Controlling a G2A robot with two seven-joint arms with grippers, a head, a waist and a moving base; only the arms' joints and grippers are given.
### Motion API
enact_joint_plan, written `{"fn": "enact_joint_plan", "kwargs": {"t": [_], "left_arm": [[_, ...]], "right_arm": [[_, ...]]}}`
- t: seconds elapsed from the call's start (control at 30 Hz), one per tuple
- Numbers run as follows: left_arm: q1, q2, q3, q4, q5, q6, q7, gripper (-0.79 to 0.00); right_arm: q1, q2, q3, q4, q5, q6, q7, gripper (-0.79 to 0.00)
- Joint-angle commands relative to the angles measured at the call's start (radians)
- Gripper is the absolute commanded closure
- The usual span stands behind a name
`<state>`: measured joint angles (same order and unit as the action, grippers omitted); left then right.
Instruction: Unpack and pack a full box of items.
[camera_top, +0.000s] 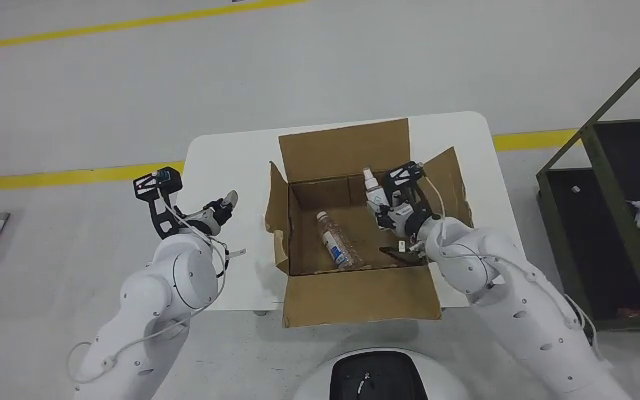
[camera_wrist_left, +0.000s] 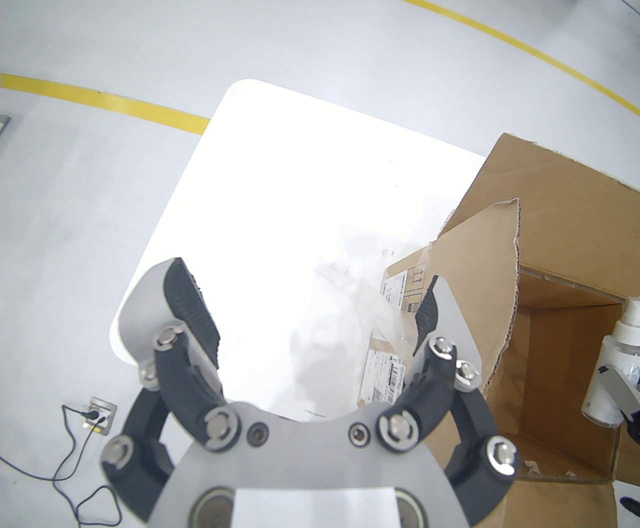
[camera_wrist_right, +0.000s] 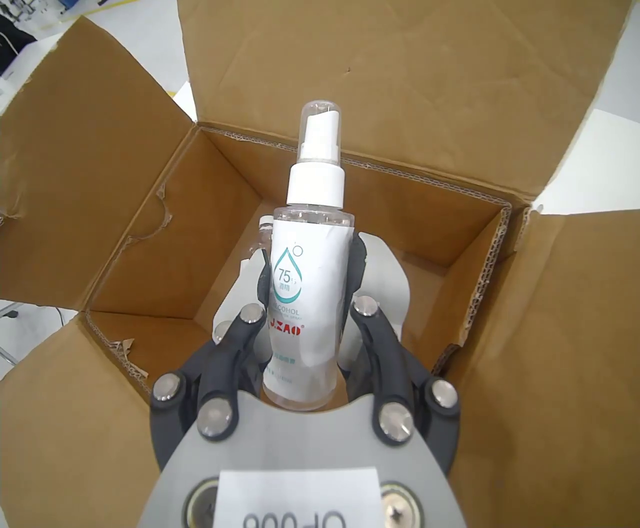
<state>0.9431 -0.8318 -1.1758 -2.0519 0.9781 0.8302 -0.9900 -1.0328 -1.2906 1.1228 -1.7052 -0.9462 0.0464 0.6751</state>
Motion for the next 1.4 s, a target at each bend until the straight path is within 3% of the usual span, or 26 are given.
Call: {"fn": "enact_joint_plan", "kwargs": {"t": [0.0, 0.33, 0.53, 0.83, 1.37], "left_arm": [[0.000, 0.000, 0.000, 0.000, 0.000, 0.000, 0.000, -0.785], [0.000, 0.000, 0.000, 0.000, 0.000, 0.000, 0.000, -0.785], [0.000, 0.000, 0.000, 0.000, 0.000, 0.000, 0.000, -0.785], [0.000, 0.000, 0.000, 0.000, 0.000, 0.000, 0.000, -0.785], [0.000, 0.000, 0.000, 0.000, 0.000, 0.000, 0.000, -0.785]], "right_arm": [[-0.006, 0.000, -0.012, 0.004, -0.013, -0.007, 0.002, 0.000], [0.143, -0.056, -0.185, 0.235, -0.014, 0.156, 0.083, 0.000], [0.244, -0.095, -0.256, 0.381, 0.031, 0.193, 0.110, 0.000], [0.324, -0.132, -0.296, 0.521, 0.098, 0.162, 0.138, 0.000], [0.375, -0.166, -0.301, 0.654, 0.261, -0.035, 0.170, 0.000]]}}
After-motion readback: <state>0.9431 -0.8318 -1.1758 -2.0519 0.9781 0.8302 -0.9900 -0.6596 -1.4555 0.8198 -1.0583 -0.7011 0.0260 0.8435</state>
